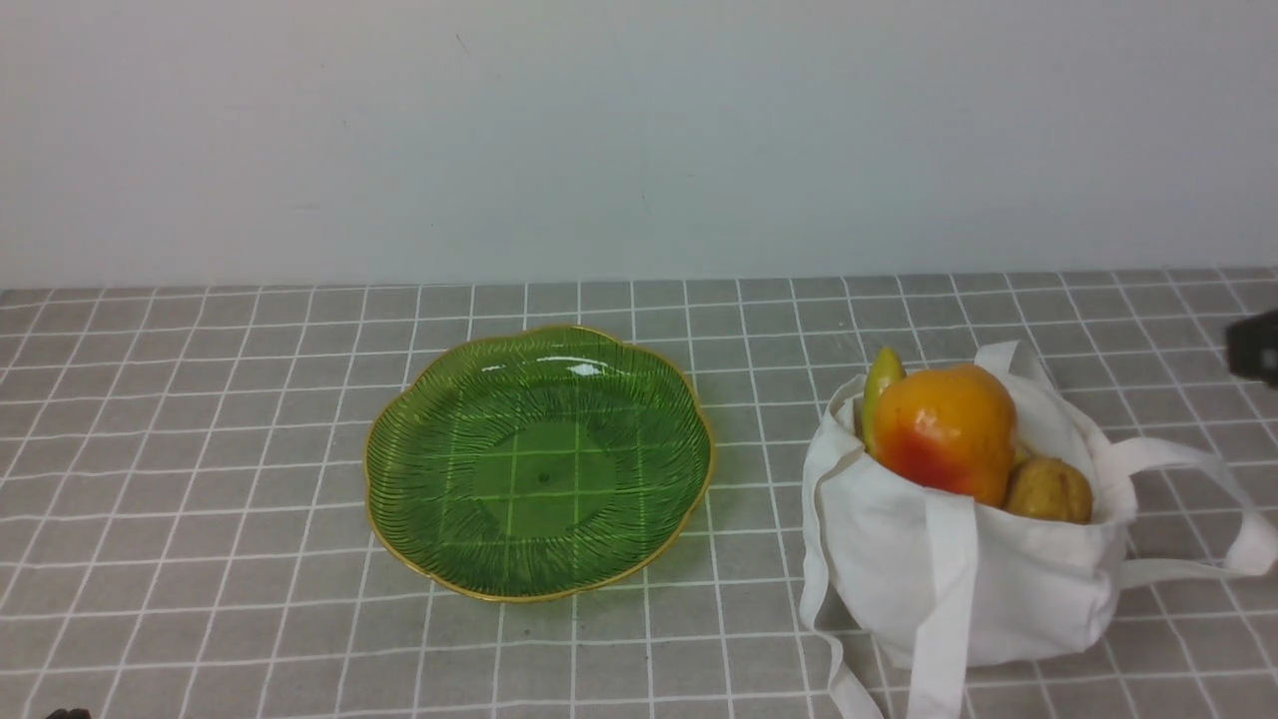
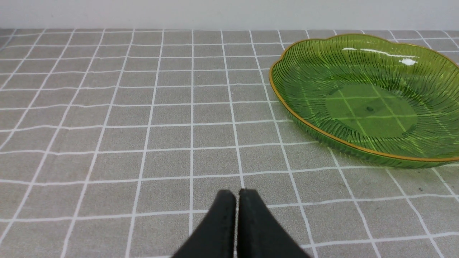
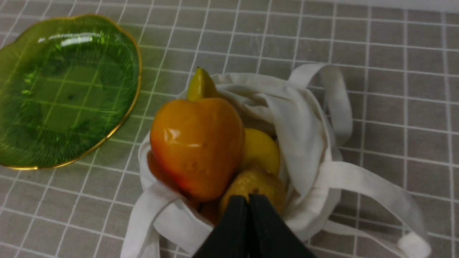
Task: Take the fruit out of the bag on the grey coffee tablecloth and place them on the plate.
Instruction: 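Reach into the cloth bag and grasp a fruit inside it with the right gripper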
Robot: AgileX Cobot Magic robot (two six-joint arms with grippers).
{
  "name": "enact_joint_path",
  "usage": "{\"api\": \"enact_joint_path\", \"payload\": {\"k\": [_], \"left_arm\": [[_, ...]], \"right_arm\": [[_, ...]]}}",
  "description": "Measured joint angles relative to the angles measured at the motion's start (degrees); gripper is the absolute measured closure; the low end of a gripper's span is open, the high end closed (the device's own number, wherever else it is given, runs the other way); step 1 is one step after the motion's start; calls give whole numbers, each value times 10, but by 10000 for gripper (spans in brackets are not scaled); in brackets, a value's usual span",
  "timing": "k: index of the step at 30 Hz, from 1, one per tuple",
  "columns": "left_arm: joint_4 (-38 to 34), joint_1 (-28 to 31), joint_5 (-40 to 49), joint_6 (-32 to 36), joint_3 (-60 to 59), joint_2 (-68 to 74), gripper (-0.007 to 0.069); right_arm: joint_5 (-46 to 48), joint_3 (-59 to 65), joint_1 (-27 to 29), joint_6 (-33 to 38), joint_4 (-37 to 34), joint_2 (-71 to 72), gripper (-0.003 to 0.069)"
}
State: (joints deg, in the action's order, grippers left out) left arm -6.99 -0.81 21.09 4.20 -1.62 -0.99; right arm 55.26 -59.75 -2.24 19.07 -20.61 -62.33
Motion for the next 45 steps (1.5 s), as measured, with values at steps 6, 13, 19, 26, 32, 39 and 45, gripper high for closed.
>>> {"api": "enact_joint_path", "payload": {"k": [6, 13, 19, 26, 32, 39, 45], "left_arm": [[0, 0, 0, 0, 0, 0, 632], [0, 0, 0, 0, 0, 0, 632], [0, 0, 0, 0, 0, 0, 632], [0, 0, 0, 0, 0, 0, 632], [0, 0, 0, 0, 0, 0, 632], [0, 0, 0, 0, 0, 0, 632], [0, 0, 0, 0, 0, 0, 632]], "right_arm": [[-39, -33, 0, 47, -108, -88, 621], [-70, -34, -16, 79, -172, -163, 430], [-109, -34, -72, 123, -161, -224, 74], [-151, -34, -112, 122, -83, -257, -29], [-169, -34, -133, 100, -30, -266, -32], [-146, -35, -135, 62, 28, -266, -32], [-117, -37, -135, -8, 48, -267, -32]]}}
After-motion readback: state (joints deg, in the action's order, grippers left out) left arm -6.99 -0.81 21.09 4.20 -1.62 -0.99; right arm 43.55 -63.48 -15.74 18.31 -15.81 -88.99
